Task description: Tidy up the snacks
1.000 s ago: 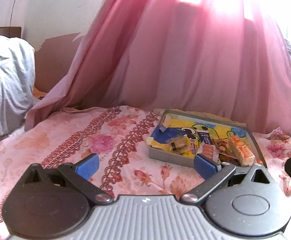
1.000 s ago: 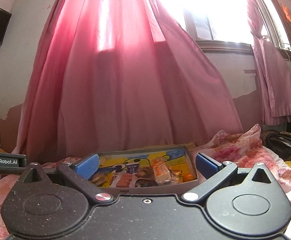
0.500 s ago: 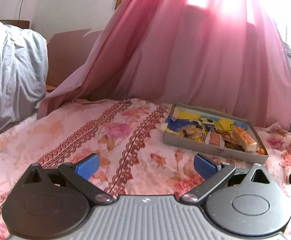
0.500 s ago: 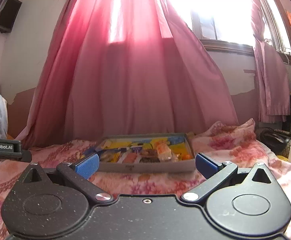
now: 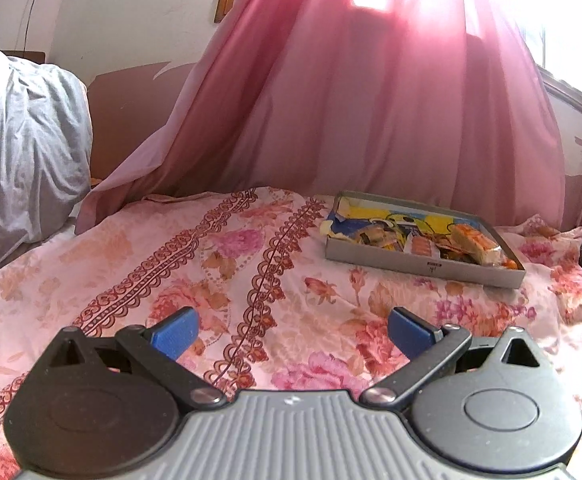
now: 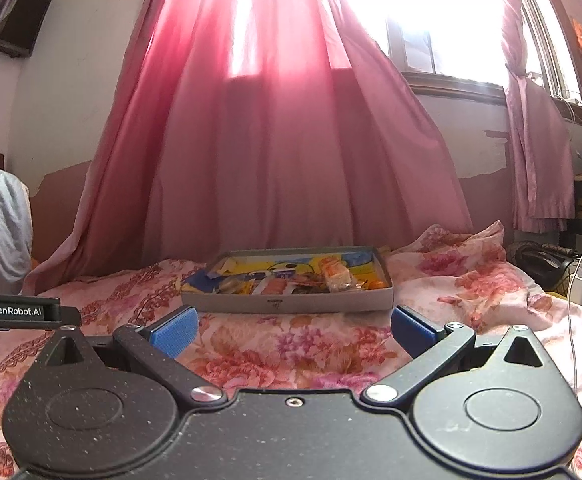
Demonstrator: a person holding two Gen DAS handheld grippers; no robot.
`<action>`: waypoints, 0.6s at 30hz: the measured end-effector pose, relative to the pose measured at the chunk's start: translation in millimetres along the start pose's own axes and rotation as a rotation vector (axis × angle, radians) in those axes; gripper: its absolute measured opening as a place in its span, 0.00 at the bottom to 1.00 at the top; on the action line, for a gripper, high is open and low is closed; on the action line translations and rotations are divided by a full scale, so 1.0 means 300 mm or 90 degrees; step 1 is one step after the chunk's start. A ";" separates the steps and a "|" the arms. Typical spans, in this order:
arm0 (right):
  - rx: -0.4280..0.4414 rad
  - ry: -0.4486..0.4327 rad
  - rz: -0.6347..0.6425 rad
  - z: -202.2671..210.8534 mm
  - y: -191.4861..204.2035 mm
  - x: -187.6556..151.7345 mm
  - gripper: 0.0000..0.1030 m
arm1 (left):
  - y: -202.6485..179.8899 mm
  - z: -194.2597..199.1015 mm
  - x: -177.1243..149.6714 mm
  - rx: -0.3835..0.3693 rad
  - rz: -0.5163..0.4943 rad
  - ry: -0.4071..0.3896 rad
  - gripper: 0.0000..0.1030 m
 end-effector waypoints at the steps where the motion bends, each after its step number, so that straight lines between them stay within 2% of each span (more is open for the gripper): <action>1: -0.002 0.001 -0.001 0.006 0.002 -0.003 0.99 | 0.005 0.001 -0.005 -0.001 0.002 0.001 1.00; 8: -0.020 0.029 -0.014 0.017 -0.004 -0.036 0.99 | 0.024 0.005 -0.057 -0.017 0.006 0.027 1.00; 18: -0.023 0.054 0.011 -0.007 0.021 -0.089 0.99 | 0.032 -0.008 -0.087 -0.013 -0.020 0.034 1.00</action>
Point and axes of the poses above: each gripper's, at about its wrist camera, not at the fingertips, and z roughly against the way its jaws point, y to its left, x to its top, the point moved 9 cm from there along -z, roughly the way its jaws point, and after that the axes turned 13 degrees about -x, right-handed, at the moved point
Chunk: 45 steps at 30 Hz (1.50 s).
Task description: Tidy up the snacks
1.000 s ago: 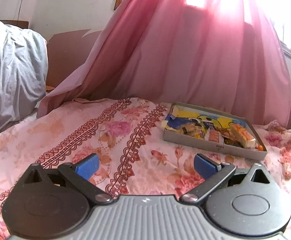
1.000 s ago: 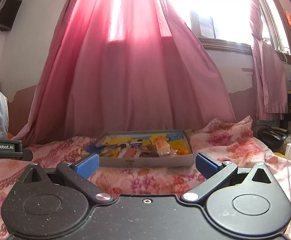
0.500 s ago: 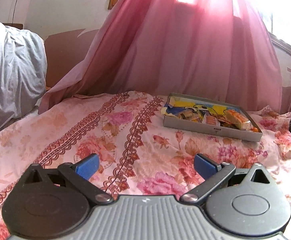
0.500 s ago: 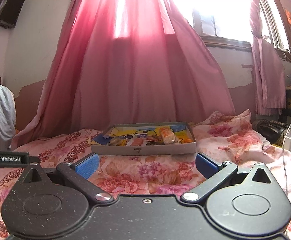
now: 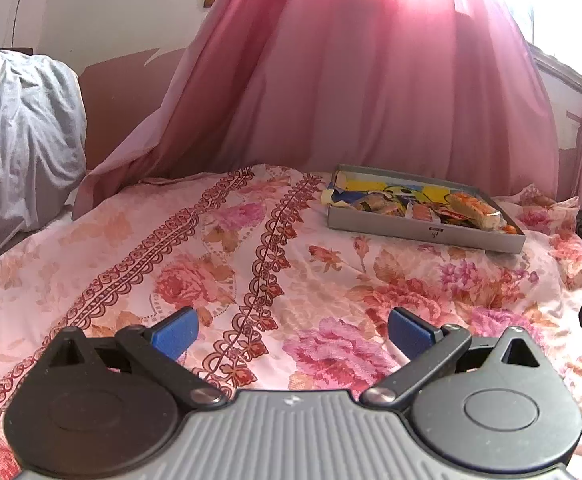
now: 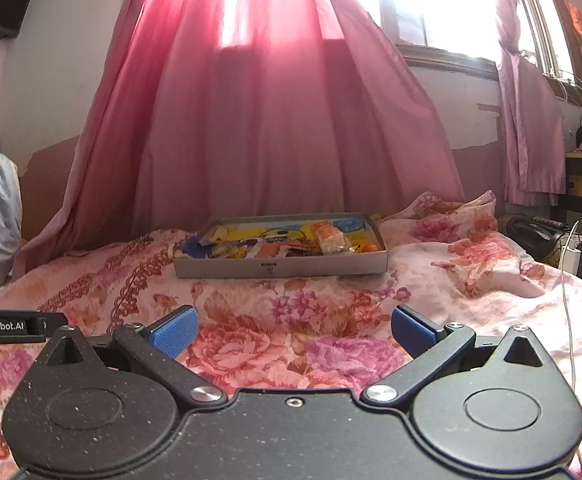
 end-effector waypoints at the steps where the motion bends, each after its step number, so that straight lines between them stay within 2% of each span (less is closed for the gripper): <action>1: 0.002 0.003 0.002 -0.004 0.003 -0.002 0.99 | 0.002 -0.003 -0.003 -0.001 0.004 0.003 1.00; 12: 0.004 0.041 0.007 -0.039 0.015 -0.039 0.99 | 0.017 -0.014 -0.012 0.004 0.013 0.008 1.00; 45: 0.008 0.045 0.014 -0.042 0.022 -0.047 0.99 | 0.016 -0.005 -0.008 0.005 0.007 0.006 1.00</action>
Point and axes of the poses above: each gripper's, at about its wrist camera, not at the fingertips, and z roughly against the way its jaws point, y to its left, x to its top, the point moved 9 cm from there along -z, roughly the way its jaws point, and after that the axes turned 13 degrees about -x, right-handed, at the moved point
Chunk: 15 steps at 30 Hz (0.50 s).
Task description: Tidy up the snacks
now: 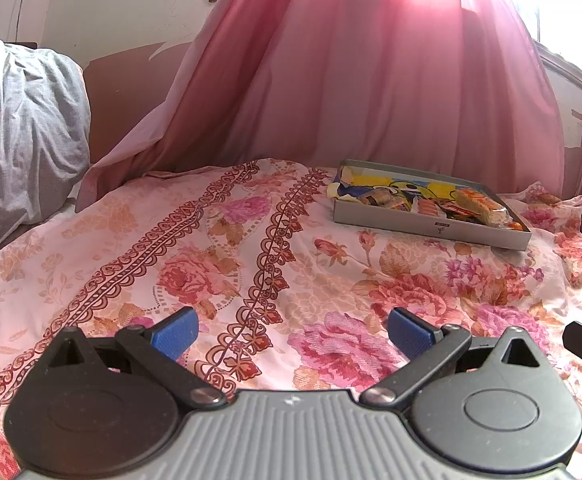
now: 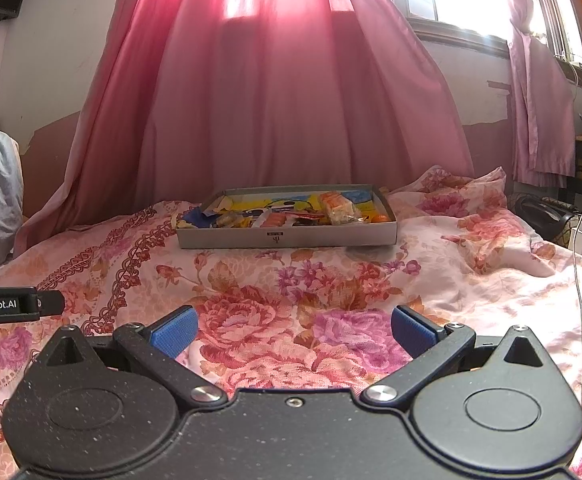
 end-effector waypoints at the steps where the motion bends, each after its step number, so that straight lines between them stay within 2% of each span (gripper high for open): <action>1: 0.000 0.000 0.000 0.000 0.000 0.001 0.99 | 0.000 0.000 0.001 0.000 -0.001 0.000 1.00; 15: 0.000 0.001 0.001 -0.001 0.002 0.001 0.99 | -0.006 0.000 0.001 -0.001 -0.002 0.002 1.00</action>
Point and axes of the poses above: each gripper's, at about its wrist camera, not at the fingertips, and z roughly against the way its jaws point, y to its left, x to its top, the point moved 9 cm from there along -z, roughly the way its jaws point, and after that the axes turned 13 degrees about -x, right-handed, at the moved point
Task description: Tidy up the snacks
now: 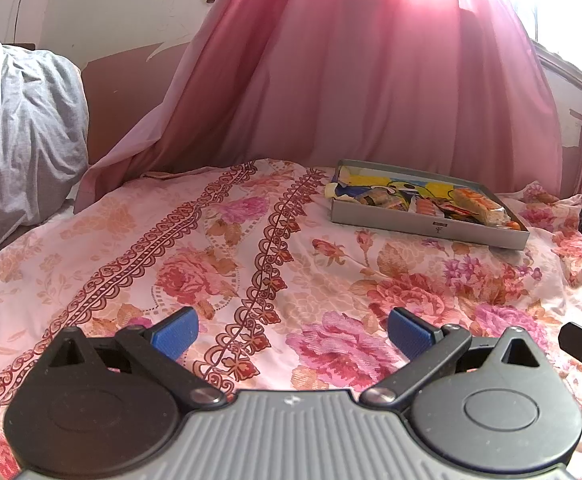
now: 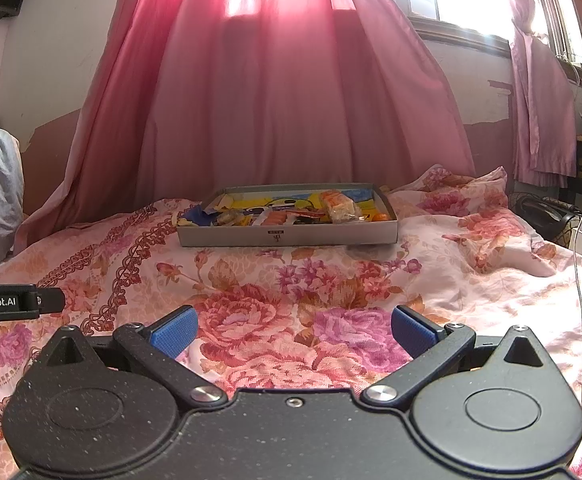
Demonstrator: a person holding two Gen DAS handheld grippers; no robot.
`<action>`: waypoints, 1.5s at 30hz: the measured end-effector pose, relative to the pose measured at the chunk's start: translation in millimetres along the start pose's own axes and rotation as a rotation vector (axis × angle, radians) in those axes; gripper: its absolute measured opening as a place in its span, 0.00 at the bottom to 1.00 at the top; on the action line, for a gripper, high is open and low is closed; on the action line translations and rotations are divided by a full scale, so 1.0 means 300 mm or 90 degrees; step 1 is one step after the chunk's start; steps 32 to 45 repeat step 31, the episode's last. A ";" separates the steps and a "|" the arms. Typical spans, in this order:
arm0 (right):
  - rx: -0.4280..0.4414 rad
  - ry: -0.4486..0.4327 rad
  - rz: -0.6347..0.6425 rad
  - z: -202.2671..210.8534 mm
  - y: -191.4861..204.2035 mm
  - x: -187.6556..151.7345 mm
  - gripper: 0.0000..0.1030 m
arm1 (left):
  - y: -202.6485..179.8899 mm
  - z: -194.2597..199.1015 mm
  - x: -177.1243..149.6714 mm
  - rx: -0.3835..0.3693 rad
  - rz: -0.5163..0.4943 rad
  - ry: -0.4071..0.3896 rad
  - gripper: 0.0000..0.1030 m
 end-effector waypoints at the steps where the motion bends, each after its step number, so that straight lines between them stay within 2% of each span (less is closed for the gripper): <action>1: 0.000 0.000 0.001 -0.001 0.001 -0.003 0.99 | -0.001 0.000 0.000 0.002 0.002 0.004 1.00; 4: 0.000 0.000 0.000 0.000 0.001 -0.002 0.99 | -0.001 0.008 0.009 0.010 0.002 -0.001 1.00; 11: 0.003 0.000 0.005 0.000 0.006 -0.008 0.99 | -0.031 0.018 0.011 -0.016 -0.010 -0.005 1.00; 27: 0.003 0.004 0.009 -0.006 0.009 -0.009 0.99 | -0.040 0.013 0.009 -0.027 -0.030 0.000 1.00; 45: 0.002 0.005 0.010 -0.008 0.002 -0.015 0.99 | -0.033 0.010 0.004 -0.023 -0.029 0.004 0.99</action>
Point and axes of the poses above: each gripper's, at about its wrist camera, not at the fingertips, and z roughly against the way its jaws point, y to its left, x to its top, the point moved 9 cm from there along -z, roughly the way its jaws point, and after that the axes turned 13 degrees about -x, right-handed, at the moved point
